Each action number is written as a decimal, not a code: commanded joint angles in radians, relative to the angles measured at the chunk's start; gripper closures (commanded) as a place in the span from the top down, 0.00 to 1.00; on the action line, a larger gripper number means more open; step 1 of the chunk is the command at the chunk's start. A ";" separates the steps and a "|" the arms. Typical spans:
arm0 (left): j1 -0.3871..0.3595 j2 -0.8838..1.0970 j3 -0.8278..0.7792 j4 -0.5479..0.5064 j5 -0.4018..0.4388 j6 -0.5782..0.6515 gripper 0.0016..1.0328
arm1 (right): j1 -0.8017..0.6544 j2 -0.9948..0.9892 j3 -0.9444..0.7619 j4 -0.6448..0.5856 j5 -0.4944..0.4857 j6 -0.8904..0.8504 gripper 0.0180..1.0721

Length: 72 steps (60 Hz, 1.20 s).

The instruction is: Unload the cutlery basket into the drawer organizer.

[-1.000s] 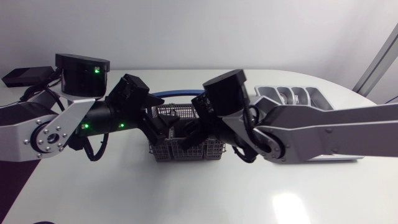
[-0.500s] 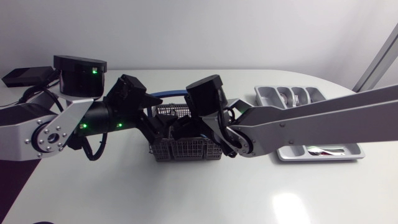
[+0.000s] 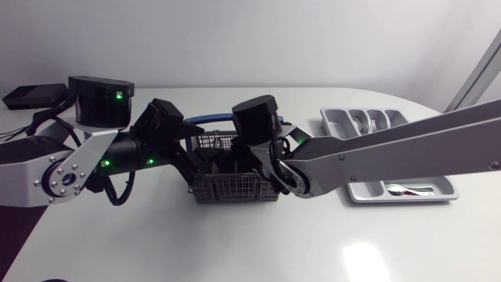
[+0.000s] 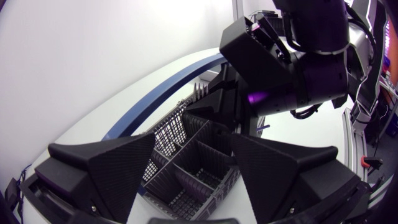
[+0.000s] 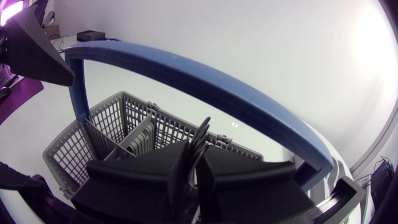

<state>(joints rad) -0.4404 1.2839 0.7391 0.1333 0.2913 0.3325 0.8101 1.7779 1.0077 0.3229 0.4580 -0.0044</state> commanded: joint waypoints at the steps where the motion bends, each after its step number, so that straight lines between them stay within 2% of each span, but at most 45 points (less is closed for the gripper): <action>1: -0.006 0.011 -0.029 0.008 0.014 -0.006 0.83 | 0.011 -0.021 -0.038 0.031 0.019 -0.020 0.06; 14: -0.018 -0.001 -0.040 0.008 0.014 -0.006 0.83 | 0.051 -0.072 -0.084 0.090 0.019 -0.111 0.06; 36: -0.018 -0.037 -0.060 0.003 0.014 -0.006 0.83 | 0.143 -0.216 -0.115 0.090 0.016 -0.229 0.07; 47: -0.015 -0.057 -0.064 -0.004 0.012 -0.003 0.83 | 0.169 -0.311 -0.150 0.084 -0.022 -0.253 0.07; 62: -0.015 -0.115 -0.061 -0.046 0.012 -0.003 0.83 | 0.190 -0.514 -0.166 -0.064 -0.173 -0.230 0.07; 67: -0.031 -0.152 -0.043 -0.095 0.014 -0.003 0.83 | 0.182 -0.580 -0.138 -0.160 -0.252 -0.184 0.07; 68: -0.034 -0.156 -0.037 -0.104 0.014 -0.003 0.83 | 0.176 -0.607 -0.126 -0.203 -0.301 -0.161 0.07; 72: -0.057 -0.176 -0.003 -0.166 0.031 -0.003 0.83 | 0.144 -0.640 -0.096 -0.289 -0.390 -0.115 0.07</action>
<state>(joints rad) -0.4797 1.1294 0.7055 -0.0090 0.3084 0.3328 0.9783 1.1763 0.8661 0.0704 0.1059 -0.1776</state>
